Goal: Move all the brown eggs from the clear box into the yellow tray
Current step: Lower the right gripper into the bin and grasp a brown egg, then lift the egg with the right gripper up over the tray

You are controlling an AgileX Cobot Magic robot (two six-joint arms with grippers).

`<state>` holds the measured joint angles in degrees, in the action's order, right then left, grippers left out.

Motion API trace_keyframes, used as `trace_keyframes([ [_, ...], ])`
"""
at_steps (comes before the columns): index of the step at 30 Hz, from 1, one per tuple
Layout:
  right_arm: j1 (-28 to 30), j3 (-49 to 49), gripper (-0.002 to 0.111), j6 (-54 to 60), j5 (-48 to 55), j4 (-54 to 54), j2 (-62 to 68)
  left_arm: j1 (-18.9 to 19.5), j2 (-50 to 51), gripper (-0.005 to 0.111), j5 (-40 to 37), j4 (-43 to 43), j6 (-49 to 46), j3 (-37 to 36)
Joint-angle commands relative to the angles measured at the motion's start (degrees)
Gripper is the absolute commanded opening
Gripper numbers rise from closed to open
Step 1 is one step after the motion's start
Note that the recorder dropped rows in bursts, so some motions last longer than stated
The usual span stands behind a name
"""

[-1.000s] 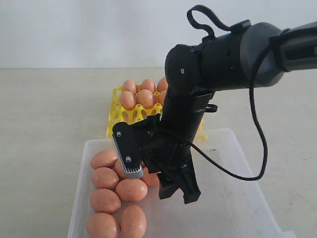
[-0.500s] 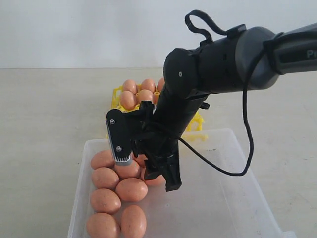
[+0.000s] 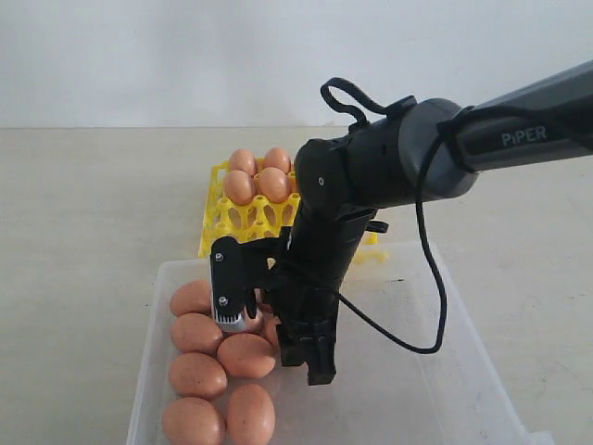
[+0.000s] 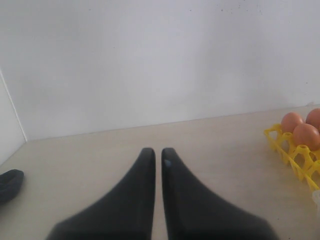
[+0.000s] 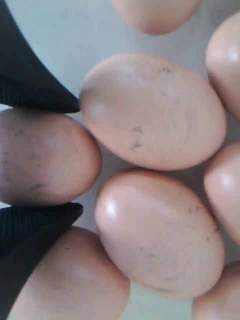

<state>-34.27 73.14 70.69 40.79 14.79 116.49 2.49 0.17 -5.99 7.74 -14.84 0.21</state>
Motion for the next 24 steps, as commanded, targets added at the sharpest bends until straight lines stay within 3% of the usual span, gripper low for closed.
trace_keyframes([
  [1,-0.2,0.1,0.0,-10.8,2.5,-0.1,0.0,-0.4,-0.2,0.004,0.2,0.2,-0.2,-0.2],
  [4,-0.2,0.1,0.0,-15.4,12.2,-0.4,0.0,-0.4,-0.2,0.004,0.2,0.2,-0.2,-0.2],
  [8,1.2,0.1,0.0,-30.9,13.9,-2.3,-0.9,-0.4,-0.2,0.004,0.2,0.2,-0.2,-0.2],
  [11,2.4,0.1,0.0,-35.0,13.7,-1.7,-5.0,-0.4,-0.2,0.004,0.2,0.2,-0.2,-0.2],
  [16,2.4,0.1,0.0,-42.4,8.7,-1.2,-13.6,-0.4,-0.2,0.004,0.2,0.2,-0.2,-0.2],
  [24,2.4,0.0,0.0,-52.7,-8.0,-1.0,-22.5,-0.4,-0.2,0.004,0.2,0.2,-0.2,-0.2],
])
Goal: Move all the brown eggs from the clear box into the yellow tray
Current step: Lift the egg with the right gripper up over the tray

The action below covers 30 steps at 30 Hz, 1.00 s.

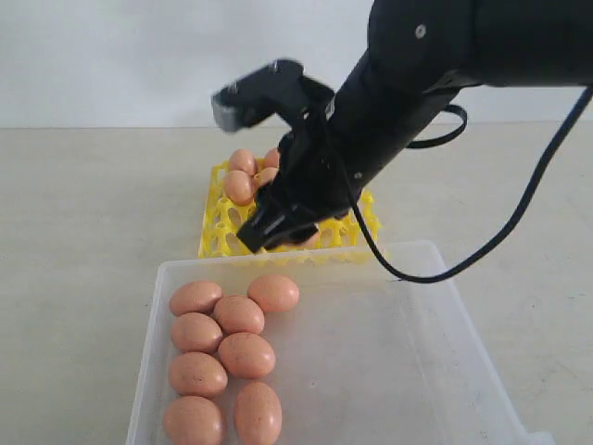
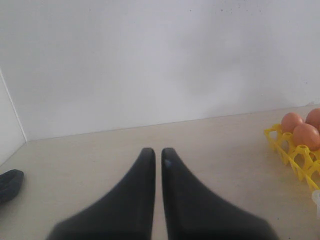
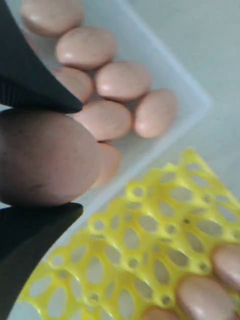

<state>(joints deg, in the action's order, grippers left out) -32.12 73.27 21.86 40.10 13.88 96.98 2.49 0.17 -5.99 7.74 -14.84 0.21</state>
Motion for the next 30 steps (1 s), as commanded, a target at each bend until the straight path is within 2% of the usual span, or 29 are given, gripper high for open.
trace_keyframes([
  [1,0.2,-0.2,0.0,-5.1,-8.9,-0.1,-3.3,-0.4,-0.2,0.004,0.2,0.2,-0.2,-0.2],
  [4,0.2,-3.7,0.0,-8.8,-20.2,1.2,-4.5,-0.4,-0.2,0.004,0.2,0.2,-0.2,-0.2],
  [10,0.2,-20.8,0.0,-17.4,-56.0,11.0,-6.7,-0.4,-0.2,0.004,0.2,0.2,-0.2,-0.2],
  [14,0.2,-33.1,0.0,-18.5,-77.6,18.9,-7.1,-0.4,-0.2,0.004,0.2,0.2,-0.2,-0.2],
  [17,1.0,-38.8,0.0,-19.0,-88.7,25.3,-7.1,-0.4,-0.2,0.004,0.2,0.2,-0.2,-0.2],
  [20,5.6,-39.9,0.0,-24.4,-89.1,23.5,-7.1,-0.4,-0.2,0.004,0.2,0.2,-0.2,-0.2],
  [24,16.9,-38.8,0.0,-41.4,-88.0,5.2,-6.9,-0.4,-0.2,0.004,0.2,0.2,-0.2,-0.2],
  [27,26.5,-34.2,0.0,-59.7,-87.0,-16.7,-4.8,-0.4,-0.2,0.004,0.2,0.2,-0.2,-0.2],
  [30,34.0,-26.2,0.0,-78.7,-89.7,-47.1,-0.1,-0.4,-0.2,0.004,0.2,0.2,-0.2,-0.2],
])
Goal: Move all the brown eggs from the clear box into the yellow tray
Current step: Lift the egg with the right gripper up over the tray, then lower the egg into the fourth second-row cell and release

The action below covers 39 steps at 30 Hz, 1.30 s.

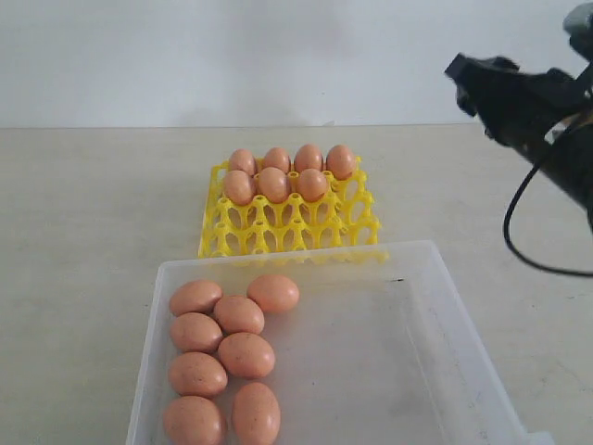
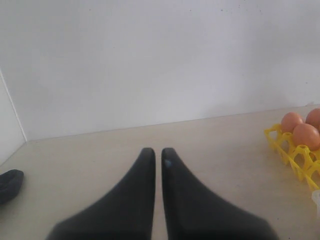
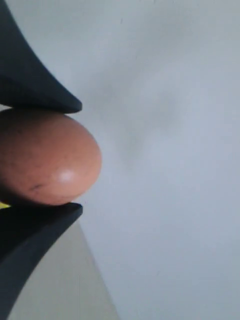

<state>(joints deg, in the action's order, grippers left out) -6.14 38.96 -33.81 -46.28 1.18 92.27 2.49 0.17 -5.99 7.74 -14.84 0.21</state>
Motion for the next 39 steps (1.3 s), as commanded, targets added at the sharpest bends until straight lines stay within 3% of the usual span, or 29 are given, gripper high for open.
trace_keyframes([
  [1,9.4,10.5,0.0,-26.3,-5.5,-44.5,6.1,-0.4,-0.2,0.004,0.2,0.2,-0.2,-0.2],
  [3,10.3,16.1,0.0,-31.8,-9.8,-60.6,9.9,-0.4,-0.2,0.004,0.2,0.2,-0.2,-0.2],
  [7,9.1,21.9,0.0,-35.5,-12.9,-70.4,15.6,-0.4,-0.2,0.004,0.2,0.2,-0.2,-0.2],
  [27,9.0,23.2,0.0,-27.2,-13.5,-76.4,25.2,-0.4,-0.2,0.004,0.2,0.2,-0.2,-0.2],
  [39,8.3,32.5,0.0,-25.6,-7.9,-74.8,26.3,-0.4,-0.2,0.004,0.2,0.2,-0.2,-0.2],
])
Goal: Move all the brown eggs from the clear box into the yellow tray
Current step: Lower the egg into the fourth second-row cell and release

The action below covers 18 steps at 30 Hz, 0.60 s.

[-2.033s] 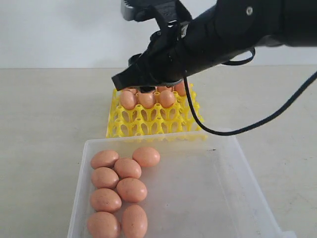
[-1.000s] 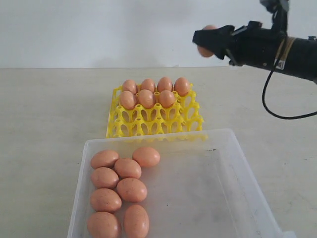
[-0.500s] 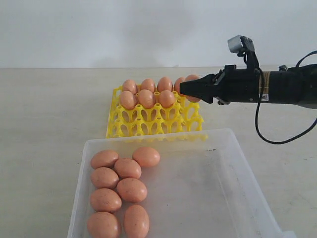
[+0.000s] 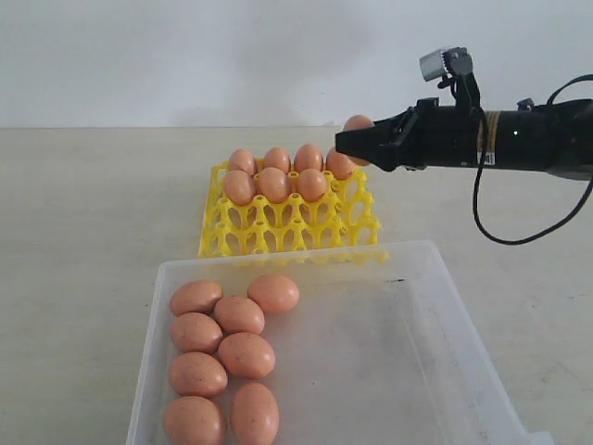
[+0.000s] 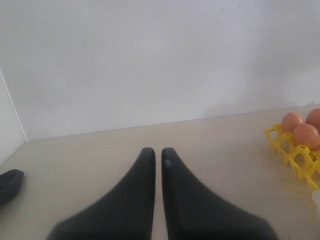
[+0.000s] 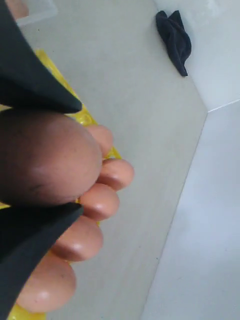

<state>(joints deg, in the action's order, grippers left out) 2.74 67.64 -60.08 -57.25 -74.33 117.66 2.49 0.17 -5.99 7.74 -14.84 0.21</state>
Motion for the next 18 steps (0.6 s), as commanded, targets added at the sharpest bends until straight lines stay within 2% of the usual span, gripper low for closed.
trace_keyframes([
  [1,-1.0,4.7,0.0,0.7,4.4,0.5,1.0,-0.4,-0.2,0.004,0.2,0.2,-0.2,-0.2],
  [6,-3.5,8.4,0.0,1.6,10.2,-0.3,3.1,-0.4,-0.2,0.004,0.1,0.2,-0.2,-0.2],
  [10,-5.6,8.4,0.0,7.6,13.8,0.3,4.8,-0.4,-0.2,0.004,0.2,0.2,-0.2,-0.2],
  [14,-7.4,8.4,0.0,13.6,22.5,0.3,6.6,-0.4,-0.2,0.004,0.2,0.2,-0.2,-0.2],
  [18,-7.9,8.4,0.0,14.6,24.6,1.7,8.1,-0.4,-0.2,0.004,0.2,0.2,-0.2,-0.2],
])
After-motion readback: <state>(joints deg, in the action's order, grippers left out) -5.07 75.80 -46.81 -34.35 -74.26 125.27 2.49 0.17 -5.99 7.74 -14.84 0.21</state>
